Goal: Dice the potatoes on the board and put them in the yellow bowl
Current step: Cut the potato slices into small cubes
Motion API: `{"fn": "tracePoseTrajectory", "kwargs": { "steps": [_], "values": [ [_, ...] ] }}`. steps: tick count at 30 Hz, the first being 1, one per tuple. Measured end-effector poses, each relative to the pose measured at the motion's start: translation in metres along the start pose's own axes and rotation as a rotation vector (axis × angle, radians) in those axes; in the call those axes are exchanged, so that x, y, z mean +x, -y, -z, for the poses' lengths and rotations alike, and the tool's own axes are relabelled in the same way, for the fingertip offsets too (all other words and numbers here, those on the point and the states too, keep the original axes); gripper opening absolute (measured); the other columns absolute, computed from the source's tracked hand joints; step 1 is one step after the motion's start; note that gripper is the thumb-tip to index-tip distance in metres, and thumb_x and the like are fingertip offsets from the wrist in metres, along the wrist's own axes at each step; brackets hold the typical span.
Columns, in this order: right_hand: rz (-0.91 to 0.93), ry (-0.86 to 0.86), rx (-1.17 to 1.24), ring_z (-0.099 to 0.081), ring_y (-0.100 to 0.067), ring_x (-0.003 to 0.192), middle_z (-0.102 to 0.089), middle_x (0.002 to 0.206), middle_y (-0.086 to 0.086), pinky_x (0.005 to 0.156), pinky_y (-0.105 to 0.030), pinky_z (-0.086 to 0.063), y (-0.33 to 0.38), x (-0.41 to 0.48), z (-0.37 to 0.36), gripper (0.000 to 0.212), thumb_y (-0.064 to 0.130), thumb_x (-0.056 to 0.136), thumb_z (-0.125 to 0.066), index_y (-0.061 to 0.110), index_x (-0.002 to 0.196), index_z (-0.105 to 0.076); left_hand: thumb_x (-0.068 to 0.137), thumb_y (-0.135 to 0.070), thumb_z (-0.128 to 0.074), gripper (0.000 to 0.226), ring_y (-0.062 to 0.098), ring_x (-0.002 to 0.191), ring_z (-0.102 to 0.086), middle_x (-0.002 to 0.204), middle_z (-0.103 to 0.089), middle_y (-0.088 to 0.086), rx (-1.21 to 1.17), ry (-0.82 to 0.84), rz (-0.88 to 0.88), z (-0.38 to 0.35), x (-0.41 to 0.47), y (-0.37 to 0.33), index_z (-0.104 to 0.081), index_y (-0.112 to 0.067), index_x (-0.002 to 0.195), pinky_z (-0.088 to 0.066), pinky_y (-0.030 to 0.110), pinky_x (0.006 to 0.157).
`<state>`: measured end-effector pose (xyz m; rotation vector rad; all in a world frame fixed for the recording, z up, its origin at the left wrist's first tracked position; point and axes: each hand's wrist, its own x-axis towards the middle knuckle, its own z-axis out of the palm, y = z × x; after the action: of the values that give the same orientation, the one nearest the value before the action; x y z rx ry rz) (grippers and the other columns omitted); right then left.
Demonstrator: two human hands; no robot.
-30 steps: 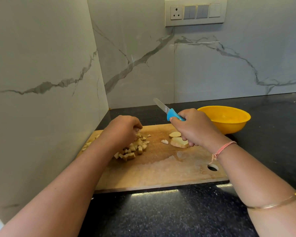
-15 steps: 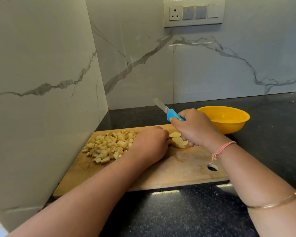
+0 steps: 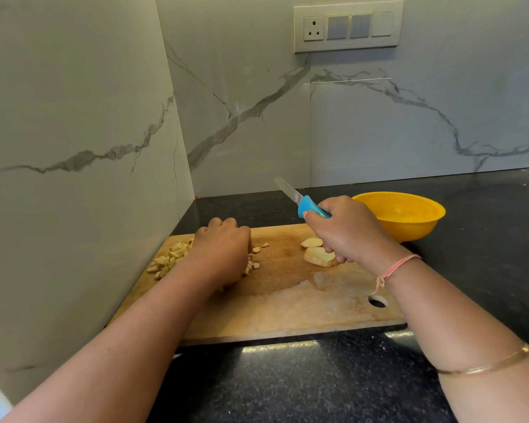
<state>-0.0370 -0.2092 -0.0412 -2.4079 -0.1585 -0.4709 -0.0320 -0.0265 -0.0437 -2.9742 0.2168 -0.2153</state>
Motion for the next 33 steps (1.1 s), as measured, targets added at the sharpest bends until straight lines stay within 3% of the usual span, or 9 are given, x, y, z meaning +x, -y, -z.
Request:
{"fn": "tracePoseTrajectory", "kwargs": {
  "steps": [5, 9, 13, 22, 25, 28, 30, 33],
  "values": [
    [0.005, -0.010, 0.003, -0.050, -0.009, 0.043, -0.055, 0.066, 0.001, 0.040, -0.016, -0.036, -0.001, 0.000, 0.001, 0.023, 0.037, 0.096, -0.044, 0.018, 0.099, -0.057, 0.101, -0.035, -0.036, 0.034, 0.018, 0.119, -0.048, 0.131, -0.053, -0.003, -0.062, -0.220, -0.023, -0.002, 0.007, -0.013, -0.054, -0.024, 0.127, -0.034, 0.040, 0.103],
    [0.002, -0.013, -0.007, -0.051, -0.009, 0.045, -0.055, 0.067, 0.002, 0.040, -0.015, -0.035, 0.000, 0.000, 0.000, 0.022, 0.037, 0.096, -0.044, 0.019, 0.099, -0.056, 0.102, -0.036, -0.033, 0.038, 0.016, 0.131, -0.043, 0.139, -0.052, -0.005, -0.008, -0.050, -0.179, -0.011, 0.013, -0.035, -0.054, -0.024, 0.131, -0.013, 0.047, 0.117],
    [-0.004, -0.008, -0.005, -0.052, -0.010, 0.045, -0.055, 0.068, 0.002, 0.041, -0.016, -0.037, -0.001, 0.000, 0.000, 0.021, 0.037, 0.096, -0.044, 0.019, 0.100, -0.055, 0.102, -0.036, -0.033, 0.037, 0.017, 0.128, -0.047, 0.131, -0.059, -0.003, 0.005, 0.016, -0.128, -0.014, 0.018, -0.030, -0.058, -0.025, 0.127, -0.009, 0.047, 0.117],
    [-0.010, -0.013, -0.012, -0.050, -0.008, 0.041, -0.057, 0.068, 0.001, 0.038, -0.014, -0.035, -0.002, 0.000, 0.000, 0.025, 0.038, 0.096, -0.044, 0.018, 0.099, -0.057, 0.101, -0.024, -0.036, 0.029, 0.020, 0.124, -0.049, 0.121, -0.063, 0.003, 0.077, 0.023, -0.023, -0.011, 0.010, -0.002, -0.064, -0.021, 0.107, -0.014, 0.044, 0.117],
    [-0.007, -0.015, -0.003, -0.050, -0.009, 0.042, -0.057, 0.068, 0.001, 0.039, -0.014, -0.036, -0.002, 0.000, 0.000, 0.024, 0.037, 0.097, -0.044, 0.017, 0.099, -0.058, 0.101, -0.021, -0.037, 0.028, 0.019, 0.105, -0.060, 0.103, -0.067, 0.002, 0.044, 0.026, 0.006, -0.007, 0.008, 0.000, -0.065, -0.019, 0.102, -0.024, 0.041, 0.114],
    [-0.009, -0.021, 0.020, -0.050, -0.009, 0.042, -0.057, 0.069, 0.000, 0.037, -0.014, -0.035, -0.001, 0.001, 0.002, 0.024, 0.037, 0.096, -0.044, 0.017, 0.102, -0.057, 0.102, -0.030, -0.039, 0.031, 0.017, 0.085, -0.061, 0.089, -0.066, -0.001, -0.021, 0.002, 0.044, -0.003, 0.006, 0.006, -0.067, -0.019, 0.102, -0.043, 0.033, 0.093],
    [-0.020, -0.019, 0.041, -0.049, -0.008, 0.041, -0.056, 0.067, 0.000, 0.036, -0.014, -0.033, -0.002, 0.001, 0.005, 0.023, 0.037, 0.096, -0.044, 0.017, 0.101, -0.056, 0.100, -0.038, -0.042, 0.032, 0.015, 0.087, -0.061, 0.096, -0.068, -0.003, -0.070, -0.027, 0.075, -0.001, 0.006, 0.010, -0.069, -0.022, 0.106, -0.047, 0.032, 0.084],
    [-0.050, -0.007, 0.103, -0.047, -0.007, 0.039, -0.055, 0.063, 0.001, 0.033, -0.012, -0.032, -0.002, 0.001, 0.009, 0.023, 0.038, 0.097, -0.045, 0.017, 0.098, -0.055, 0.098, -0.044, -0.045, 0.035, 0.016, 0.095, -0.062, 0.113, -0.068, -0.003, -0.167, -0.108, 0.134, 0.000, 0.009, 0.013, -0.069, -0.022, 0.112, -0.051, 0.034, 0.084]
  ]
}}
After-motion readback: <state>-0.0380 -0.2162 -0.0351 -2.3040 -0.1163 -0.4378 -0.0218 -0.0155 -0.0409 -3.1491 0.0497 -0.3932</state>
